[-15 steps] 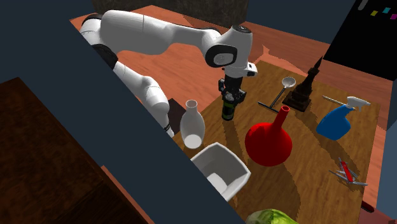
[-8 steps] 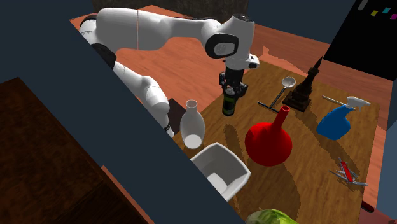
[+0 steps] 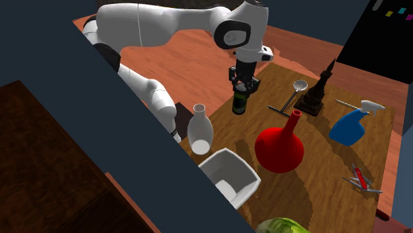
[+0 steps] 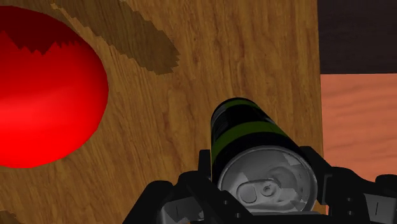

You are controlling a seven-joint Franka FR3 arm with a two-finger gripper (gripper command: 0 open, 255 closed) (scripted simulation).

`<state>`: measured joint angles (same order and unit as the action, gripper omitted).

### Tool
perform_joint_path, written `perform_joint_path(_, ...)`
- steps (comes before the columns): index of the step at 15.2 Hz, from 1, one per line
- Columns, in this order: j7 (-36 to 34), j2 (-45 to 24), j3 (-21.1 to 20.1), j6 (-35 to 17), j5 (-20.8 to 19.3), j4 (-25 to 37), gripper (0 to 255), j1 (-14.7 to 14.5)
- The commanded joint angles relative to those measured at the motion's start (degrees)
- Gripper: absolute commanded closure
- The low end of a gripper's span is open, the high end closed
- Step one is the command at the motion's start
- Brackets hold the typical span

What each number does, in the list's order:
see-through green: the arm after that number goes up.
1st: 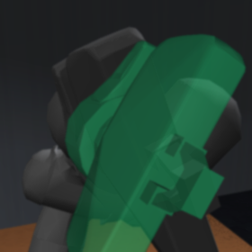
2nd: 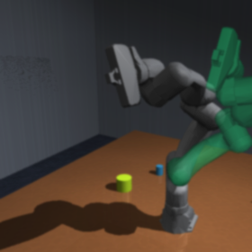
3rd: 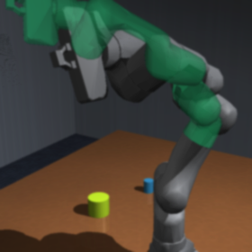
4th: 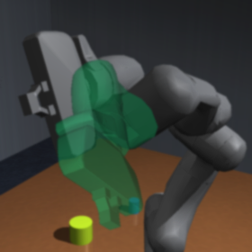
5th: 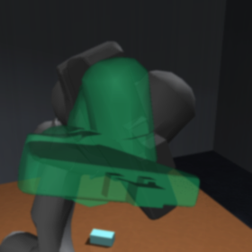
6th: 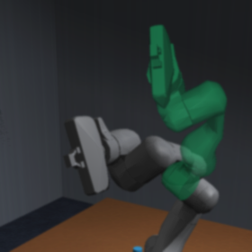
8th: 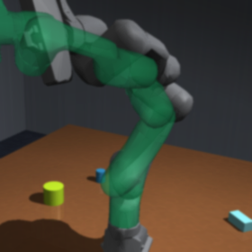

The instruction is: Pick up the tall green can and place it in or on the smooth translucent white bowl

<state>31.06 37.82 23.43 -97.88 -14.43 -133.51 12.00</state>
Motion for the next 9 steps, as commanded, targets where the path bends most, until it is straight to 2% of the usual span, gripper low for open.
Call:
perform_joint_path(1, 0.1, -0.1, -0.3, 1.6, 0.3, 1.7, 255, -0.1)
perform_joint_path(9, 0.5, -1.2, -1.2, 7.4, 1.2, 8.5, 255, -0.6)
